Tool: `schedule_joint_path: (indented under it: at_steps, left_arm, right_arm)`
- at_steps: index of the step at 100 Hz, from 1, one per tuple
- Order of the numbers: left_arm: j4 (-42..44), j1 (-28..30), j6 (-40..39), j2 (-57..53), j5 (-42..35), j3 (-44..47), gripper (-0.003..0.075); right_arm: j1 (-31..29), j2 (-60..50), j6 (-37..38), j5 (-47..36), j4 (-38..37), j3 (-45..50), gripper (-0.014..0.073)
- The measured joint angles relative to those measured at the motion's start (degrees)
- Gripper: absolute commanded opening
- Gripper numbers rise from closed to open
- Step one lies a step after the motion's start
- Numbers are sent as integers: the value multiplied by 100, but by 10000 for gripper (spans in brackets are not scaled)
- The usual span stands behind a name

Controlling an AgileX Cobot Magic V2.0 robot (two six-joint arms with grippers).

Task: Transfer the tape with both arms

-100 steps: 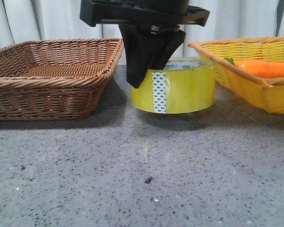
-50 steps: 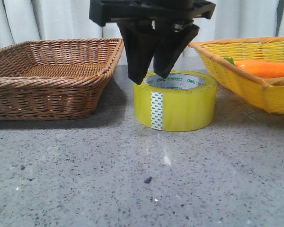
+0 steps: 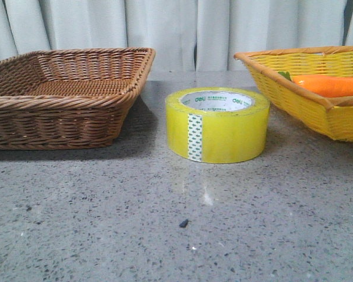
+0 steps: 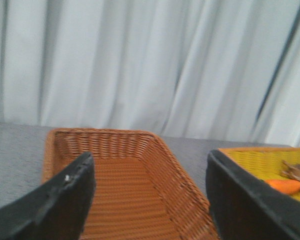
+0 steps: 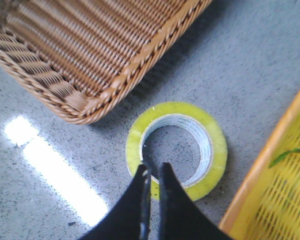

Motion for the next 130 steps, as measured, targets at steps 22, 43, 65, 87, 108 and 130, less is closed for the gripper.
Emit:
schedule_joint_path:
  at_steps: [22,43,65,87,108,130]
  left_arm:
    - [-88,-999,259,1170,-25,-569,438]
    - [-38,-2114,651,2639,-44,-1427,438]
    - [313,-2908,929,4180,548,-2463,438]
    - [677,-3056,1031,5647,1573,-3428,438]
    - [704,-3150,1211,6709,1860,-3961,438]
    - [704,-3280,1251,7520,1860,-4398,438]
  right_arm:
    - [0,-1073,54,-494,-32,365,-74]
    - [0,-2191,164,-954,-112,1114,-74]
    - [0,-3182,302,-1120,-340,1797,-74]
    - [0,-3714,342,-942,-348,2036,-74]
    - [0,-3774,363,-626,-348,2060,-74]
    - [0,-3774,362,-575,-348,2060,-74]
